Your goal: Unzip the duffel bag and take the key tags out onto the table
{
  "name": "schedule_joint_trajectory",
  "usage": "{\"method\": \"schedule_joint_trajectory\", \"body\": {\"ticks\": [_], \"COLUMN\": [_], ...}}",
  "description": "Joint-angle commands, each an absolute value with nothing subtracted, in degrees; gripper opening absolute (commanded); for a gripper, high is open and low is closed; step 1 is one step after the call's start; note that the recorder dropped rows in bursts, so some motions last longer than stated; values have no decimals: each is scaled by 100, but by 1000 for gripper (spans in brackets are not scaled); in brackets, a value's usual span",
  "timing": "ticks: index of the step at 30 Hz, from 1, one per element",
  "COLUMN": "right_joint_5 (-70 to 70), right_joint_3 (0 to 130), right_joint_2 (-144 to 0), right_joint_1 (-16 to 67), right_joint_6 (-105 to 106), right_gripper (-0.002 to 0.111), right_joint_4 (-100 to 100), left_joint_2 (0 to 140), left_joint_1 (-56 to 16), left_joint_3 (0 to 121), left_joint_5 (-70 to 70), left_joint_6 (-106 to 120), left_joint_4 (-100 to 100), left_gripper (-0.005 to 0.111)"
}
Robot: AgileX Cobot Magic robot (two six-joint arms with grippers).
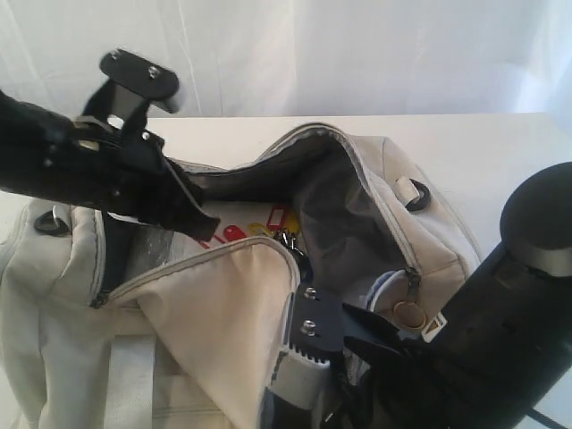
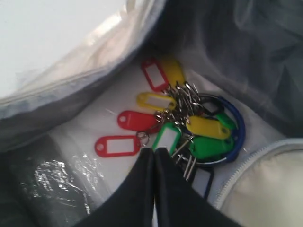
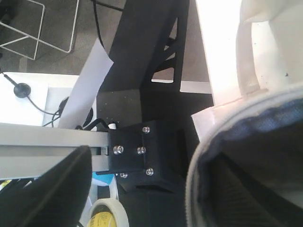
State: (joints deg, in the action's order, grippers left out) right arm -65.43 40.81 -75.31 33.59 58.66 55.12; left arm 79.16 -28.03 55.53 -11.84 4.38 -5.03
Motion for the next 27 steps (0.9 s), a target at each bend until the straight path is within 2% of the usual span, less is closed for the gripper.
{"method": "schedule_joint_trajectory", "body": {"ticks": [1,9,13,22,25,27], "right_joint_5": [-6841,-6867,-6866,-6866,-6866,-6866], "right_joint_3": [4049,4049,4049,4049,4049,4049], "right_joint_2": [-7492,-7492,-7492,-7492,-7492,-7492], "right_joint_1": [3373,3373,3373,3373,3373,3373], "right_joint_6": [6018,6018,6007,5973,5934,5906], "right_gripper": [64,64,64,64,64,64], "right_joint_4": [5665,5665,5655,5632,5627,5627], "left_joint_2": [8452,8706,8912,8967,8967,8967], "left_joint_1": [-2878,-2866,-2778,-2745,-2745,-2745], "left_joint_3": [5985,7519,8000,7999,7999,7999], "left_joint_5": [-2190,-4382,-5420,-5613,-5510,-5273], "left_joint_6": [536,2421,3691,4673,4932,4810], "left_joint_4": [-598,-1121,-2058,-2149,-1962,-1881], "left_gripper": [0,0,0,0,14,33]}}
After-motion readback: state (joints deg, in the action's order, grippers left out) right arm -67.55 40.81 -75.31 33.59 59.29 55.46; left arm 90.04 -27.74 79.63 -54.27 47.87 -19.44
